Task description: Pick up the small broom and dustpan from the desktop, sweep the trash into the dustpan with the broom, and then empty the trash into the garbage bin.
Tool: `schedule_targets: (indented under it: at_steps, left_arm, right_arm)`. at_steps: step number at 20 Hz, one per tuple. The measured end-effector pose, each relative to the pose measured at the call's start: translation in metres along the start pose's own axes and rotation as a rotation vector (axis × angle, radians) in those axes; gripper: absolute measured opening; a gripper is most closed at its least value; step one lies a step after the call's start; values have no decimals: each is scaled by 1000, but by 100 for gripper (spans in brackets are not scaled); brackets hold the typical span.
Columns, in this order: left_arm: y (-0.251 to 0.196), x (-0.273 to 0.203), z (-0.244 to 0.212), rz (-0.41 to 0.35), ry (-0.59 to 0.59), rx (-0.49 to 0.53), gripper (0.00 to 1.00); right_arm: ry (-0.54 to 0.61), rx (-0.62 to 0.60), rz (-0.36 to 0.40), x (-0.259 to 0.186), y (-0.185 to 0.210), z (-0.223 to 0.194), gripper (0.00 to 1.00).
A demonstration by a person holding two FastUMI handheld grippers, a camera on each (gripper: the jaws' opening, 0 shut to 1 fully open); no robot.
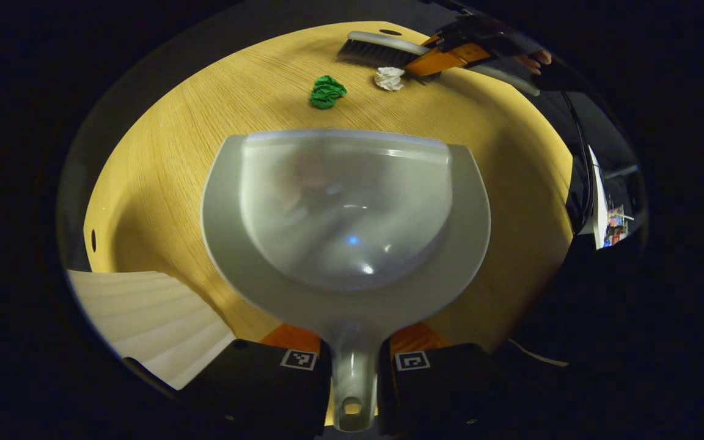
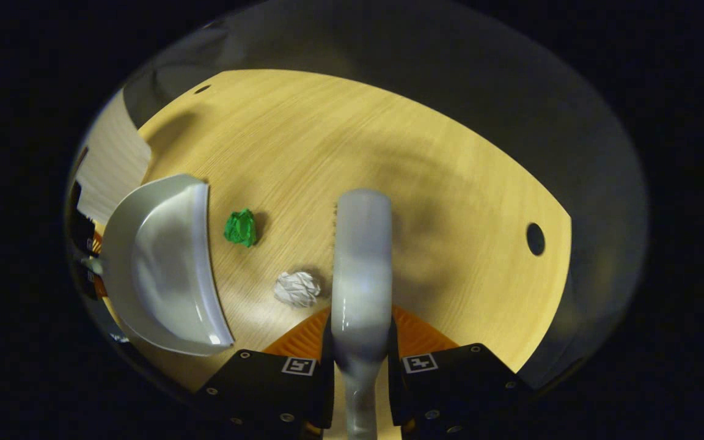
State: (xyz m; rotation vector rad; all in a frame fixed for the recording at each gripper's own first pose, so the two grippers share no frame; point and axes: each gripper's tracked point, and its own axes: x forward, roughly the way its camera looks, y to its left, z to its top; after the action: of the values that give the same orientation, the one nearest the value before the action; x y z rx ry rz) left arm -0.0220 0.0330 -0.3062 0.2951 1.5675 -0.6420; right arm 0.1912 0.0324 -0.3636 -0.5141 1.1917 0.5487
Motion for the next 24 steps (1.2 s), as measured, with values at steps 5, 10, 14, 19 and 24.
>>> schedule_targets:
  at_steps: [5, 10, 14, 19, 24]
  left_arm:
    - [-6, -4, 1, -35, -9, 29, 32]
    - [-6, -5, 11, -75, -35, 20, 32]
    - [-7, -3, 11, -91, -37, -6, 32]
    - [-9, -5, 15, -63, -62, -102, 32]
    - [-37, 1, 8, -25, -101, -222, 32]
  right_arm:
    - [5, -112, 187, -2, 52, 6, 37]
    - [30, -238, 384, -19, 101, 13, 37]
    - [56, -259, 486, -25, 115, 10, 37]
    - [31, -201, 439, -42, 114, 7, 37]
    - [-52, 23, 208, -41, 59, 23, 37]
